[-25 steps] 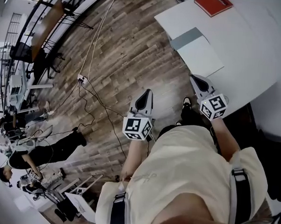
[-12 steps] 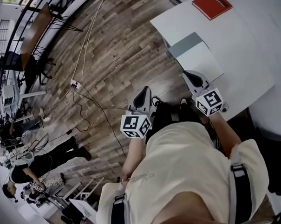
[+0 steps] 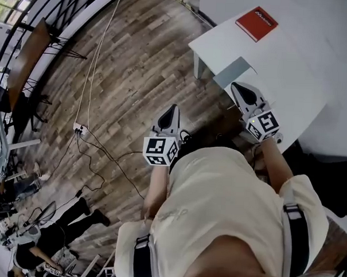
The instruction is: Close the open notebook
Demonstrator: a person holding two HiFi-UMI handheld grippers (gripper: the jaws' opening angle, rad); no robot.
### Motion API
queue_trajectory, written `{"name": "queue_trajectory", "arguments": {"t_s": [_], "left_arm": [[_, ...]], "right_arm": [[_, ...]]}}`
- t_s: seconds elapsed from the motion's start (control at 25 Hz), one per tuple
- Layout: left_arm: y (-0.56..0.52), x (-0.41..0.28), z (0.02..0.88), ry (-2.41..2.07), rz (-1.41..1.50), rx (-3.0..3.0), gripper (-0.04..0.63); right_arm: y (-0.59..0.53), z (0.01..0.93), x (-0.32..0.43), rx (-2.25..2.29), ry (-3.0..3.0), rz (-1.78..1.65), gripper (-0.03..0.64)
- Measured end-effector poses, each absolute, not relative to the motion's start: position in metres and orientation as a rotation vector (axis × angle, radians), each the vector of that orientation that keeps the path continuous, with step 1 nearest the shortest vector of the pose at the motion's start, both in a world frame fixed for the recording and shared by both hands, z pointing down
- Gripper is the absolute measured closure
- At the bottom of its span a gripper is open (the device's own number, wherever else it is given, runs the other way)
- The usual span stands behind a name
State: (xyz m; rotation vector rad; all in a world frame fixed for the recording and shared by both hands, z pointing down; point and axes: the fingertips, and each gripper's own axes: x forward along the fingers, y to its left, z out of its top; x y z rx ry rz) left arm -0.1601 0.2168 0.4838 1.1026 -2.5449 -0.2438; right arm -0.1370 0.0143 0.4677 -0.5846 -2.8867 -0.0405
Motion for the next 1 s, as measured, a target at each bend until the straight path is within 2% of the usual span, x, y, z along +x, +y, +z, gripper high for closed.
{"name": "queue_trajectory", "arguments": {"t_s": [0.32,0.6,0.8,1.0], "left_arm": [[0.204,-0.194,0.491,-2.424,-0.201,1.313,0.575],[0.164,-0.224,0.496,-2.352,-0.164,1.385,0.575],[0.114,-0.252,0.479,-2.373,-0.150,1.429,0.575],[0.083,-0.282,0.497,-2.345,0.004,1.494,0.576]], "right_arm": [[-0.002,0.485,-0.133,-0.257,-2.900,-0.014,0.611],[-0.015,0.492,-0.149,-0.210,-2.900,-0.048,0.611],[-0.053,0.508,-0.180,-0.185,-2.927,0.060,0.611],[-0.083,0.510,-0.216,-0.134,-3.005,0.065,0.611]]}}
